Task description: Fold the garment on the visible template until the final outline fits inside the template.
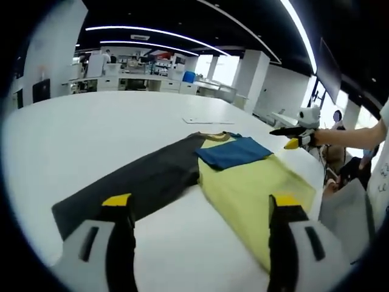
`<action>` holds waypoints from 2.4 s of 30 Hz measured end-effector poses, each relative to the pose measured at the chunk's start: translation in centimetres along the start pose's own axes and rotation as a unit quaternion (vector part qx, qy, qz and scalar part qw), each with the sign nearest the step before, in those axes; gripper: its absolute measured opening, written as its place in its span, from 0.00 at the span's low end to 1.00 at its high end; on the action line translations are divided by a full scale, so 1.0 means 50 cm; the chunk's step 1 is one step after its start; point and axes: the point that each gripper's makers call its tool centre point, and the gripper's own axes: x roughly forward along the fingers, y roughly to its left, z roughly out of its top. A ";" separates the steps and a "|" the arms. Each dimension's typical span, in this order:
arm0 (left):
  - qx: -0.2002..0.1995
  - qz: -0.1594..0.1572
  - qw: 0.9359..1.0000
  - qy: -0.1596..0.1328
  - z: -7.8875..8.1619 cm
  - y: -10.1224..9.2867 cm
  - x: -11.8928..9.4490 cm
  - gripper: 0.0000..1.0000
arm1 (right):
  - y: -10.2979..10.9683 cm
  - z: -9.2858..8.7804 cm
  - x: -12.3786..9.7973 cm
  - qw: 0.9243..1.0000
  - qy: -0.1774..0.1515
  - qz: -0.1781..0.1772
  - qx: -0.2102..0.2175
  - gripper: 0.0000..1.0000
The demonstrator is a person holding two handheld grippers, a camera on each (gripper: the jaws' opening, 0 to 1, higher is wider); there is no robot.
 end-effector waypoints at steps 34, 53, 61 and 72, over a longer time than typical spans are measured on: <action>-0.126 0.248 0.960 0.020 -0.105 0.296 -0.103 0.68 | 0.000 -0.043 -0.073 0.999 -0.023 -0.019 0.040 0.98; -0.127 0.333 0.931 0.082 -0.147 0.357 -0.142 0.12 | -0.018 -0.093 -0.150 0.995 -0.035 -0.044 0.083 0.94; -0.131 0.330 0.931 0.087 -0.144 0.362 -0.136 0.02 | -0.005 -0.114 -0.148 0.994 -0.028 -0.044 0.094 0.93; -0.110 0.310 0.942 0.058 -0.066 0.345 -0.130 0.00 | -0.002 -0.106 -0.149 0.993 -0.040 -0.044 0.100 0.92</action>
